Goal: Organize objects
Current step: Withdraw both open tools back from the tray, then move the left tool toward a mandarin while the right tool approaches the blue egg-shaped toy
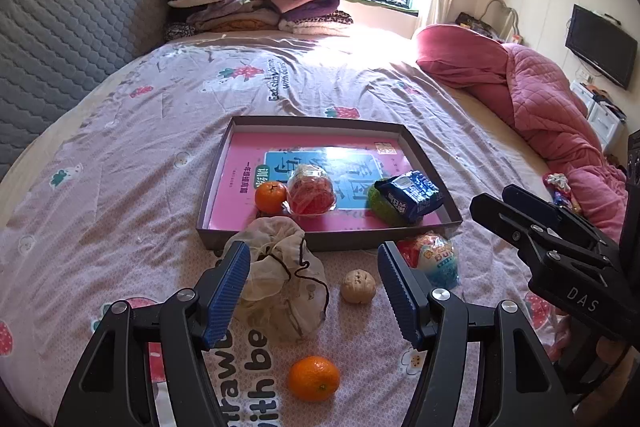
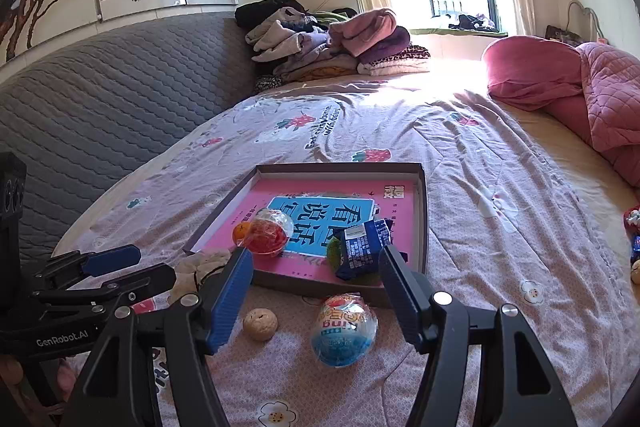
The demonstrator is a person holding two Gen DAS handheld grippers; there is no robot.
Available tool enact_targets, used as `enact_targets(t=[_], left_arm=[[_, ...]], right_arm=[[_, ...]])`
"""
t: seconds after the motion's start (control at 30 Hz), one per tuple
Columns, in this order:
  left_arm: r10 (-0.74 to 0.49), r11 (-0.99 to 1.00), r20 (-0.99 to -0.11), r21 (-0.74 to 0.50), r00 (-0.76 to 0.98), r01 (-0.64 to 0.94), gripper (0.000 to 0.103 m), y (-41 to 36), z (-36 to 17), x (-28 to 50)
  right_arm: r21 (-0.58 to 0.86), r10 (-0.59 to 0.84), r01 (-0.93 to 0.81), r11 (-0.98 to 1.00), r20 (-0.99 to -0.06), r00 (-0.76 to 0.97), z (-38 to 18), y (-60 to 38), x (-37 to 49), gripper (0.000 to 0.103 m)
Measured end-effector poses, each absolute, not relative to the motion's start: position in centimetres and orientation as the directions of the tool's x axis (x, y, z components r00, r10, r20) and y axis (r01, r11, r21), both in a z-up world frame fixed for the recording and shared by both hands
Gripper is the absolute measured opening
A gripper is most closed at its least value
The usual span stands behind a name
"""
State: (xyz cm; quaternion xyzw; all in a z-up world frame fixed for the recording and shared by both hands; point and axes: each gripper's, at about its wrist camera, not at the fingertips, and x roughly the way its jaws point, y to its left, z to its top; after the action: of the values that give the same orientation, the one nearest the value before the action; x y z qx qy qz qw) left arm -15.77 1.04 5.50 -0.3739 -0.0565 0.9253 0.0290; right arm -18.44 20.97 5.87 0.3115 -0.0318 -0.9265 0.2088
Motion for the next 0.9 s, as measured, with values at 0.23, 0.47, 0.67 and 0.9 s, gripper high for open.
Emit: enact_targets(t=[0.23,0.47,0.67,0.9], left_arm=[[0.092,-0.992,-0.697,-0.123,-0.711,-0.007,0.068,1.2,5.1,-15.2],[0.087,-0.993,-0.71,-0.119,-0.699,-0.002,0.068,1.2,4.1,-14.2],[0.08,-0.994,-0.718,-0.108,-0.691,-0.003,0.068,1.6,3.0,-13.3],[0.078,-0.994,-0.718,-0.11,-0.691,0.001,0.068,1.7,2.1,-12.3]], right_arm=[[0.18,-0.402,0.369,-0.912,-0.567,-0.719,5.8,21.1,-17.9,0.065],[0.166,-0.391,0.368,-0.915,-0.586,-0.71,4.7,21.1,-17.1,0.065],[0.144,-0.378,0.368,-0.918,-0.597,-0.708,3.9,21.0,-16.4,0.065],[0.138,-0.37,0.362,-0.922,-0.593,-0.715,3.6,21.5,-16.0,0.065]])
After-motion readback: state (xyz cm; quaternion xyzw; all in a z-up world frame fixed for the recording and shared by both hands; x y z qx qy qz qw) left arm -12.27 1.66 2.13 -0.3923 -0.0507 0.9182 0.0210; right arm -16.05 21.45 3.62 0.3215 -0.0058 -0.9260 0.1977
